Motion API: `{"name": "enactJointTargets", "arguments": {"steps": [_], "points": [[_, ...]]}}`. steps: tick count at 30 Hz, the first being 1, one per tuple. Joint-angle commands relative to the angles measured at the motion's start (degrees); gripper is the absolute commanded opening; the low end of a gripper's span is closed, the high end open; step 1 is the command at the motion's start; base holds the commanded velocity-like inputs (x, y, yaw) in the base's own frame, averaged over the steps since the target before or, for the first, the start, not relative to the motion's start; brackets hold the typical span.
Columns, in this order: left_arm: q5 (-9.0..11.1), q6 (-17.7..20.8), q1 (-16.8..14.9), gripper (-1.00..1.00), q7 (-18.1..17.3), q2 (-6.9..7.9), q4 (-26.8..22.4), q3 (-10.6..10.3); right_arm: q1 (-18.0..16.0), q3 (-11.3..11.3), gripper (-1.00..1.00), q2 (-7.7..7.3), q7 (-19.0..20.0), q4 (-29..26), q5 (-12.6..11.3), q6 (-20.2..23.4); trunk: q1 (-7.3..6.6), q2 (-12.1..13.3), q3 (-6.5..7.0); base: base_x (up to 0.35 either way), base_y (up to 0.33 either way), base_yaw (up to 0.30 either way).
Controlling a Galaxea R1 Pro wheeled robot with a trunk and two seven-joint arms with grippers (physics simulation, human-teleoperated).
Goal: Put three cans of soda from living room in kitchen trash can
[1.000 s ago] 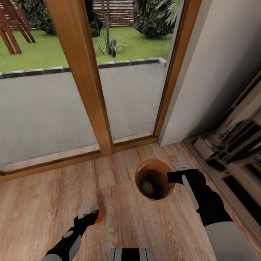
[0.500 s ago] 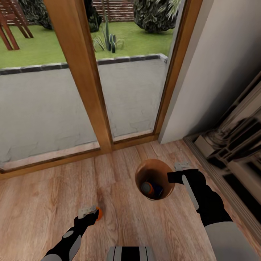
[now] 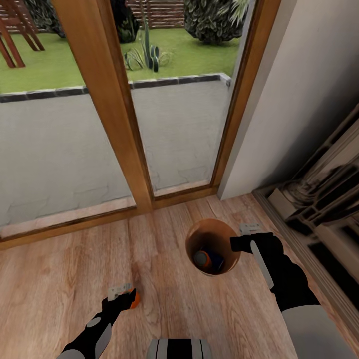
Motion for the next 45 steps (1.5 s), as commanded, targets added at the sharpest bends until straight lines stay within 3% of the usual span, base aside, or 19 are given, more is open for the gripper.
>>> {"name": "enactJointTargets", "arguments": {"steps": [1, 25, 34, 39, 45], "points": [[0.0, 0.0, 0.0, 1.0, 0.0, 0.0, 0.0, 0.0, 0.0, 0.0, -1.0, 0.01, 0.3, 0.0, -0.8, 0.0, 0.0, 0.0, -0.02, 0.009, -0.002, 0.0], [0.0, 0.0, 0.0, 1.0, 0.0, 0.0, 0.0, 0.0, 0.0, 0.0, -1.0, 0.01, 0.3, 0.0, -0.8, 0.0, 0.0, 0.0, -1.71, 0.001, 0.0, 0.0], [0.0, 0.0, 0.0, 1.0, 0.0, 0.0, 0.0, 0.0, 0.0, 0.0, -1.0, 0.01, 0.4, 0.0, -0.8, 0.0, 1.97, -3.6, -3.34, 0.0, 0.0, 0.0], [0.0, 0.0, 0.0, 1.0, 0.0, 0.0, 0.0, 0.0, 0.0, 0.1, -1.0, 0.01, 0.3, 0.0, -0.8, 0.0, 1.97, -3.6, -3.34, 0.0, 0.0, 0.0], [0.0, 0.0, 0.0, 1.0, 0.0, 0.0, 0.0, 0.0, 0.0, 0.1, -1.0, 0.01, 0.4, -0.1, -0.8, 0.0, 3.29, -6.0, -4.41, 0.0, 0.0, 0.0]]}}
